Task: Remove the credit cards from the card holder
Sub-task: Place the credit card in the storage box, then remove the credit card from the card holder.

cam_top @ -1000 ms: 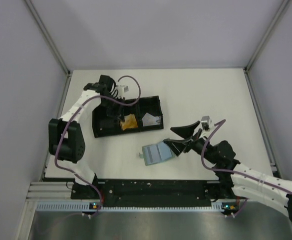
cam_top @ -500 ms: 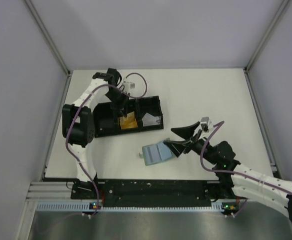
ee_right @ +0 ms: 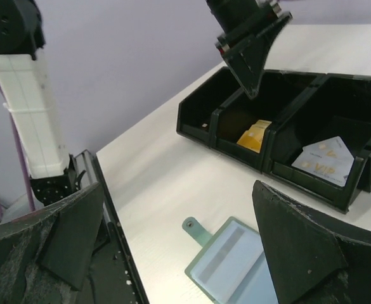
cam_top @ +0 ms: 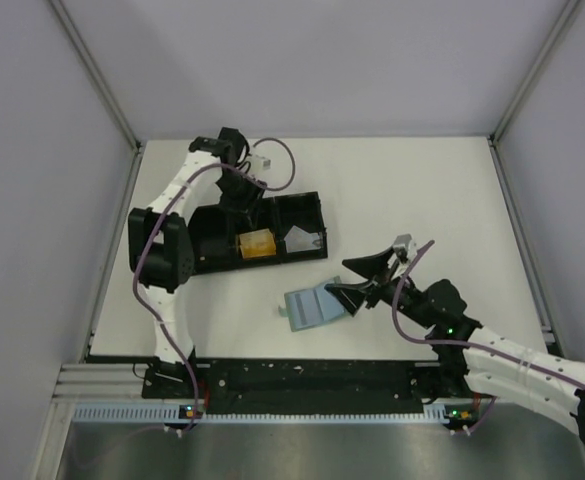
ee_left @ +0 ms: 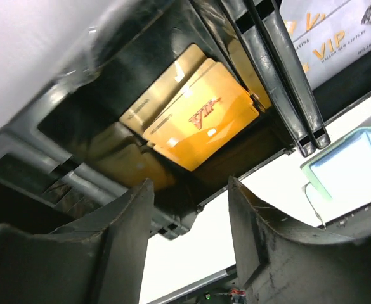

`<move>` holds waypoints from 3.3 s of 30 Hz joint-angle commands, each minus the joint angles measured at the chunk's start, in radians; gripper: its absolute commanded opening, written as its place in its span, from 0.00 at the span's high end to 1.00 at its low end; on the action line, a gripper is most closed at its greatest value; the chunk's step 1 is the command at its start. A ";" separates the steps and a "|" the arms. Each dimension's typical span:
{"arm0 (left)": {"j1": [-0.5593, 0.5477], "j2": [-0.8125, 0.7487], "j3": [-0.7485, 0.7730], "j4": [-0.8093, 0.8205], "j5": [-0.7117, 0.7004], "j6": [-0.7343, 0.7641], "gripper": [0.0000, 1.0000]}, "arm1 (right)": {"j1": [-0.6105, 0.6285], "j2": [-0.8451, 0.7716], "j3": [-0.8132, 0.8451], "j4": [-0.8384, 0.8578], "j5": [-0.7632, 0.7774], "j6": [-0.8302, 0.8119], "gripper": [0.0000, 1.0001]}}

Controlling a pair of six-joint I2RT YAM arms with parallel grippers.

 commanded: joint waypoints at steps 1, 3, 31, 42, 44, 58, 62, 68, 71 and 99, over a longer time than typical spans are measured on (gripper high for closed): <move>-0.019 -0.178 0.055 0.025 -0.124 -0.055 0.44 | -0.003 -0.002 0.092 -0.147 0.008 -0.059 0.02; -0.039 -0.250 0.039 0.060 -0.165 -0.099 0.42 | -0.005 0.009 0.129 -0.239 0.016 -0.071 0.02; -0.518 -1.122 -1.385 1.124 -0.179 -0.827 0.62 | 0.214 0.553 0.512 -0.747 0.200 -0.206 0.33; -0.523 -1.006 -1.446 1.147 -0.251 -0.839 0.61 | 0.302 0.741 0.629 -0.859 0.329 -0.222 0.30; -0.523 -0.992 -1.445 1.141 -0.253 -0.842 0.65 | 0.311 0.767 0.644 -0.873 0.338 -0.223 0.30; -0.523 -0.990 -1.479 1.114 -0.228 -0.859 1.00 | 0.336 0.868 0.695 -0.914 0.318 -0.234 0.26; -0.523 -0.987 -1.479 1.113 -0.225 -0.861 1.00 | 0.336 0.879 0.703 -0.922 0.311 -0.240 0.26; -0.523 -0.996 -1.476 1.096 -0.230 -0.858 1.00 | 0.336 0.897 0.707 -0.962 0.358 -0.246 0.29; -0.523 -1.004 -1.471 1.072 -0.245 -0.857 1.00 | 0.336 0.886 0.701 -0.973 0.389 -0.243 0.35; -0.521 -1.035 -1.442 0.983 -0.265 -0.822 1.00 | 0.170 0.586 0.603 -1.023 0.523 -0.149 0.51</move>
